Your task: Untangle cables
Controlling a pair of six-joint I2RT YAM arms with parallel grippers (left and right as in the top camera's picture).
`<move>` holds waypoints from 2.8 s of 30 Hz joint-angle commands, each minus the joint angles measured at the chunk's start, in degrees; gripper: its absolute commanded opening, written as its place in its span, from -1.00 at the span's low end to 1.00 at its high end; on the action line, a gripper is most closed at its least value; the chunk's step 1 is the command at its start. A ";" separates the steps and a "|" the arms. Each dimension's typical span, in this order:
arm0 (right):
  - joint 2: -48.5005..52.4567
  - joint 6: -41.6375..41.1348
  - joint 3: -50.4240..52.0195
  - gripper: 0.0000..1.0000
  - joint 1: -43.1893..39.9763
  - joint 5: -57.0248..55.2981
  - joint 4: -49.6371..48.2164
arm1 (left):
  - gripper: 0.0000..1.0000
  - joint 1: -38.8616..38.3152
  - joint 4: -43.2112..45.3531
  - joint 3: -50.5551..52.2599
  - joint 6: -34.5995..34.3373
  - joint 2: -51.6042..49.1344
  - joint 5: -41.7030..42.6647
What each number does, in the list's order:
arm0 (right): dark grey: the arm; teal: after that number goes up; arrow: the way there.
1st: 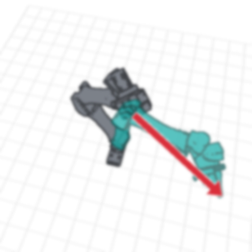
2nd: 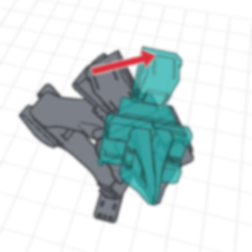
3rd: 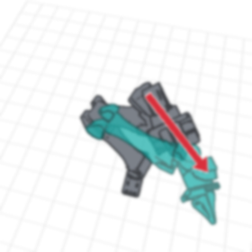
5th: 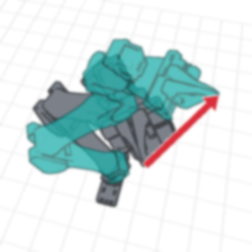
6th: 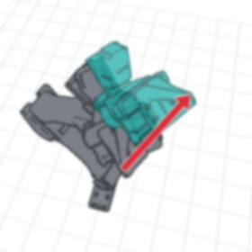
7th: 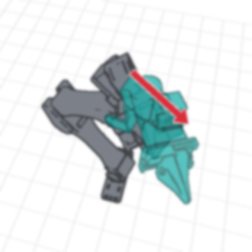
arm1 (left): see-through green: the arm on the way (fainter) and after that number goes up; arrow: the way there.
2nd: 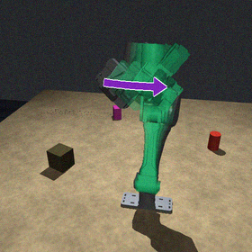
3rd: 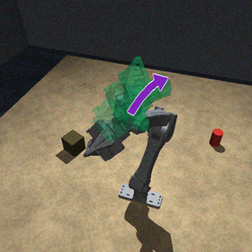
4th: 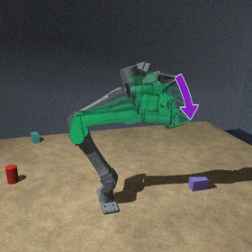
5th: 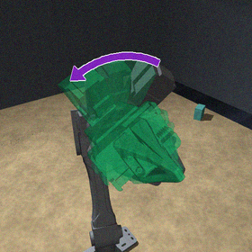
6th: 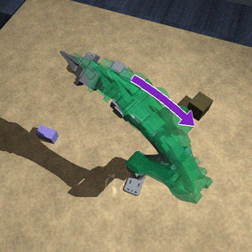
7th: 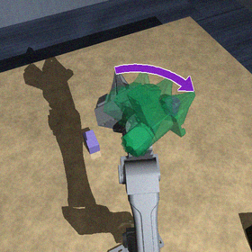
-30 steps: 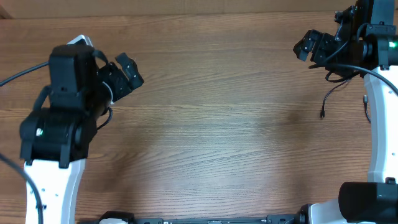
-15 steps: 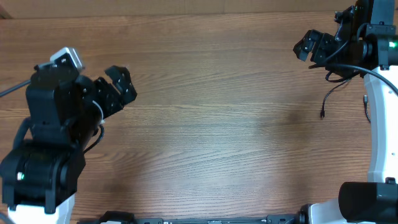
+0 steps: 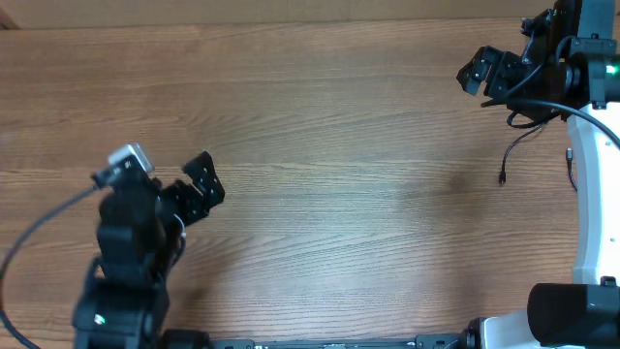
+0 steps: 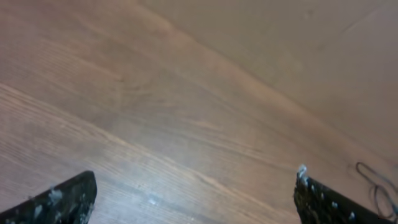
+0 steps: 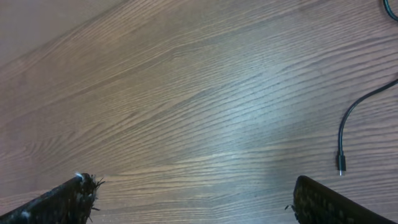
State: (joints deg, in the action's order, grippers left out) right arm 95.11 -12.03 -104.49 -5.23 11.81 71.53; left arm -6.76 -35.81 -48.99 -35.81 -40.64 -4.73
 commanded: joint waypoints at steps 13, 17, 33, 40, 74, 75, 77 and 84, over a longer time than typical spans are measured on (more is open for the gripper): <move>-0.74 -0.39 -0.59 1.00 -0.07 0.46 -0.26 | 0.99 -0.37 37.48 34.03 -1.70 25.35 -1.75; -0.74 -0.39 -0.59 1.00 -0.07 0.48 -0.26 | 0.99 -0.37 44.13 37.81 -1.70 29.24 -1.81; -0.74 -0.37 -0.59 1.00 -0.07 0.48 -0.26 | 0.99 0.11 52.96 48.74 3.34 40.48 -6.56; -0.74 -0.37 -0.59 1.00 -0.07 0.48 -0.24 | 0.99 0.11 50.75 48.74 12.00 40.48 -6.21; -0.74 -0.37 -0.59 1.00 -0.07 0.48 -0.26 | 0.99 6.47 31.52 48.72 31.10 40.48 2.86; -0.74 -0.37 -0.59 1.00 -0.07 0.46 -0.24 | 0.99 6.49 31.52 48.72 31.10 40.48 2.84; -0.74 -0.37 -0.59 1.00 -0.07 0.48 -0.26 | 0.99 6.49 31.52 48.72 31.10 40.48 2.84; -0.74 -0.37 -0.59 1.00 -0.07 0.46 -0.26 | 0.99 6.47 31.52 48.72 31.10 40.44 2.86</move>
State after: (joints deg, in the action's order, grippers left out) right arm 95.11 -12.05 -104.49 -5.23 11.84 71.57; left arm -0.64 -4.38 -0.51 -5.74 -0.84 -2.31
